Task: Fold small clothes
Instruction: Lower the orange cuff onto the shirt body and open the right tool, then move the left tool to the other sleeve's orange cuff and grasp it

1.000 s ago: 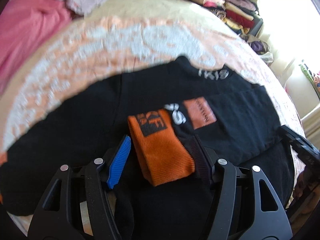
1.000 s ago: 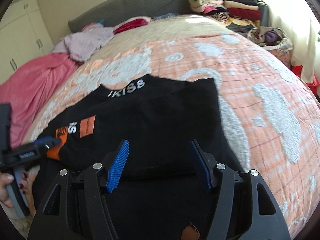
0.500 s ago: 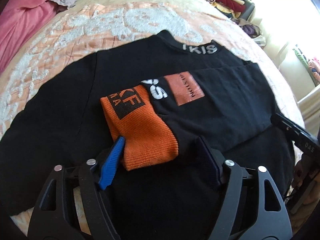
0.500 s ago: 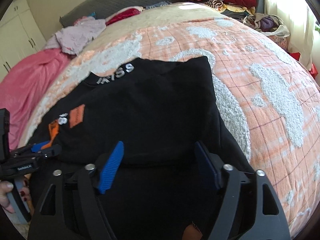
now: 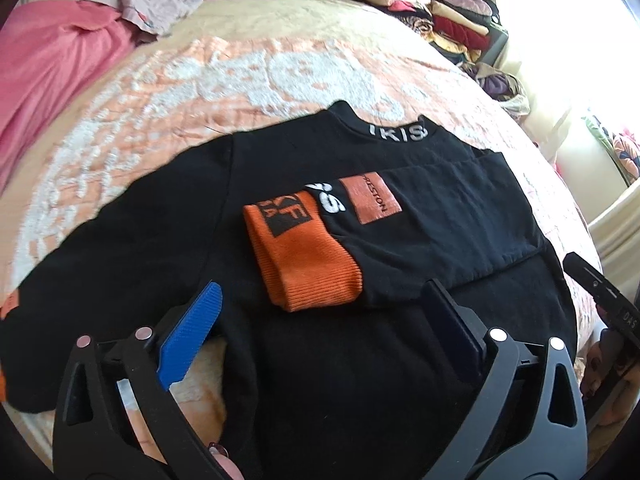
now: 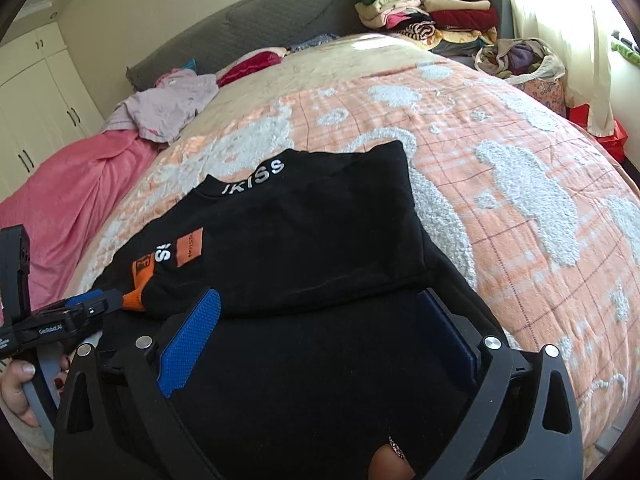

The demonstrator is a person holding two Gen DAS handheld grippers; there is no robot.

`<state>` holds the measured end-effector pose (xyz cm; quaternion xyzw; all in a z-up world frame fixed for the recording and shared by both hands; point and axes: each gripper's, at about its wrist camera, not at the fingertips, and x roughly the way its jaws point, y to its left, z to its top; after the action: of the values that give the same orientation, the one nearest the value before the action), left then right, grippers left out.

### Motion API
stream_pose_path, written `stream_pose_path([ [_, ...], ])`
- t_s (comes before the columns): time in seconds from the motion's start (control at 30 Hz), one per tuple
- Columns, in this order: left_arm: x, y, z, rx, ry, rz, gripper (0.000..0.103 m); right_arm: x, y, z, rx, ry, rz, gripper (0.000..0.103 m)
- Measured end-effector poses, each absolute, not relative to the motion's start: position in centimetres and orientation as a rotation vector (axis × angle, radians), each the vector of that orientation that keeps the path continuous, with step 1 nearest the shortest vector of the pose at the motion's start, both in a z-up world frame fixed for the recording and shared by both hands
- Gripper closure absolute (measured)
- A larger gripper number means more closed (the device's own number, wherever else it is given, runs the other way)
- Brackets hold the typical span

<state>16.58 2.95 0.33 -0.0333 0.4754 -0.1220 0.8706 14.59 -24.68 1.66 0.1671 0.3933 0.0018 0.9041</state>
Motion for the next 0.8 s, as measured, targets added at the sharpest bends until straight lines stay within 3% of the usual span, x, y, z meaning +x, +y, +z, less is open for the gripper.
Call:
stream_pose_path([
  [0.8,12.0,8.8,2.1,-0.137,0.881,-0.134,0.01,13.8,-18.3,4.7,0.246,0.747,0.099,0.005],
])
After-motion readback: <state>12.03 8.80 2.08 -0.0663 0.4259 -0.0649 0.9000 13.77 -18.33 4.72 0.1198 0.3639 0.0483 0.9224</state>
